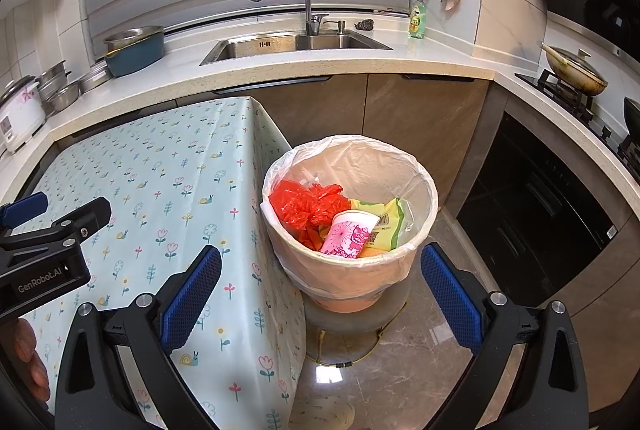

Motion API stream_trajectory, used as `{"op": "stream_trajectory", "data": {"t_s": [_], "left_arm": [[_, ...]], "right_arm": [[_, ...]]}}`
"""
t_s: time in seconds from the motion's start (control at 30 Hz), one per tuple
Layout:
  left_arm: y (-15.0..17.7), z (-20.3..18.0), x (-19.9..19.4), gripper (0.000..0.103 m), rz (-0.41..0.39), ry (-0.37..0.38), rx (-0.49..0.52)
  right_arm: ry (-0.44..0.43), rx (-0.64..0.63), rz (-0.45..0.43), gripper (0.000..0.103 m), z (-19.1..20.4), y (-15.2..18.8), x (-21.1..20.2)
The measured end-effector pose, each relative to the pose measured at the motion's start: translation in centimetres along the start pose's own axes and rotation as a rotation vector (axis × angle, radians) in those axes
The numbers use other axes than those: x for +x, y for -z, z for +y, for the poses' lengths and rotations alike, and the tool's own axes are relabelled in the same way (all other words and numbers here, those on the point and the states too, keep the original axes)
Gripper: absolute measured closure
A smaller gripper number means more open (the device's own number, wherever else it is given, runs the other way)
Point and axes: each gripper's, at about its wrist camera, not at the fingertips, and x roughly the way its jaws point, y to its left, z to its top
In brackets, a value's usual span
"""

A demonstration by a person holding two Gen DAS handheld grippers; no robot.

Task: Collect trash

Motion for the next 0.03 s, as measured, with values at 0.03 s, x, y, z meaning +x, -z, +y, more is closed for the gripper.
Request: {"op": "stream_trajectory", "data": {"t_s": [0.03], "left_arm": [[0.02,0.0,0.04,0.01,0.001,0.001,0.002]], "right_arm": [[0.0,-0.001,0.0,0.007,0.04,0.05,0.02]]}}
